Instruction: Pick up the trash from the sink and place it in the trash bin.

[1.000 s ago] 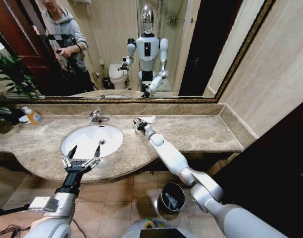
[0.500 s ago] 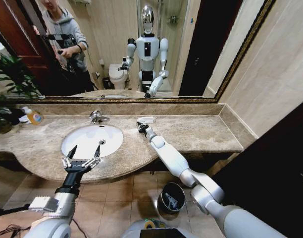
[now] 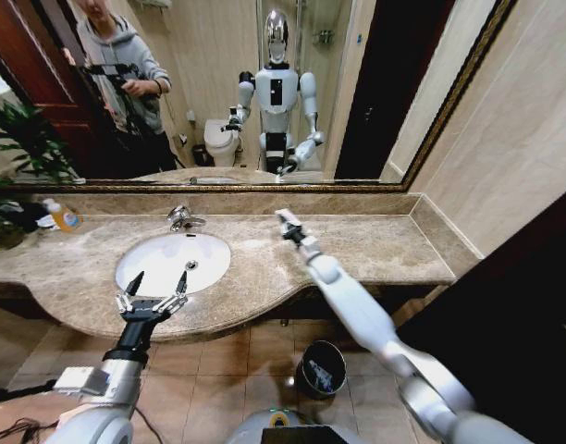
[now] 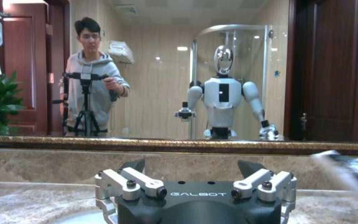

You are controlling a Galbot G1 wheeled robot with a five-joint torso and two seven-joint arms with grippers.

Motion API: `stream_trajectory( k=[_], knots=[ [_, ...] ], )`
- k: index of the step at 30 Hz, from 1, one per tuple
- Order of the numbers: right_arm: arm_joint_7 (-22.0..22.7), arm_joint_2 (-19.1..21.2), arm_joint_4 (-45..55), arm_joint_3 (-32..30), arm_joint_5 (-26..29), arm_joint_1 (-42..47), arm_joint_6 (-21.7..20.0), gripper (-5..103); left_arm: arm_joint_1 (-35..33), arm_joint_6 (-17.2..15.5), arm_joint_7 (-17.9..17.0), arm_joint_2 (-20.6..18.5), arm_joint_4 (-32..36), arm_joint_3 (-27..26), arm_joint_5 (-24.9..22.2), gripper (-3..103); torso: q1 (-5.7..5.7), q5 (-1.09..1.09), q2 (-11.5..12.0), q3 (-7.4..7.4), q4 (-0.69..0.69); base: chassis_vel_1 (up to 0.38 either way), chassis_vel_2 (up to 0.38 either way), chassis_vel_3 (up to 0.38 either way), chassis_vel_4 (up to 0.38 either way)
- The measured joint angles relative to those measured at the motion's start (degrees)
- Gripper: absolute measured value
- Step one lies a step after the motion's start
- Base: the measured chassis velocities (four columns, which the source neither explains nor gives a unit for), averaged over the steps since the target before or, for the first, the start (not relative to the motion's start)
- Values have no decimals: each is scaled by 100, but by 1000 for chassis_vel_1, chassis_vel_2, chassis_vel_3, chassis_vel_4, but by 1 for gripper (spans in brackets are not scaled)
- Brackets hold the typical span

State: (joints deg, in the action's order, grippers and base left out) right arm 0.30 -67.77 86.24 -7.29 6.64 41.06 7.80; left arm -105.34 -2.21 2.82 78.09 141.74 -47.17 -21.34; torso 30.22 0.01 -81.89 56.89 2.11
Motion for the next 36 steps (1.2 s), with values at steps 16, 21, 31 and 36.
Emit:
stream_trajectory(
  k=[16, 21, 31, 36],
  knots=[
    [139, 115, 2506, -2887, 162, 5400, 1608, 0, 0, 0, -2, 0, 0, 0, 0, 100, -2, 1, -1, 0, -1, 0, 0, 0, 0],
    [214, -347, 1629, -2454, -254, 5962, 2178, 0, 0, 0, -3, 0, 0, -1, 0, 100, -1, 1, -1, 0, 0, 0, 0, 0, 0],
    [40, -827, -713, -1652, -706, 5112, 2358, 0, 0, 0, -3, 0, 0, -1, 0, 100, 0, 1, 0, 1, 2, 0, 0, 0, 0],
    [-71, -1078, -1820, -1623, -1084, 4422, 2362, 0, 0, 0, -3, 0, 0, 0, 0, 100, 1, -3, 0, 1, 1, 0, 0, 0, 0]
  ],
)
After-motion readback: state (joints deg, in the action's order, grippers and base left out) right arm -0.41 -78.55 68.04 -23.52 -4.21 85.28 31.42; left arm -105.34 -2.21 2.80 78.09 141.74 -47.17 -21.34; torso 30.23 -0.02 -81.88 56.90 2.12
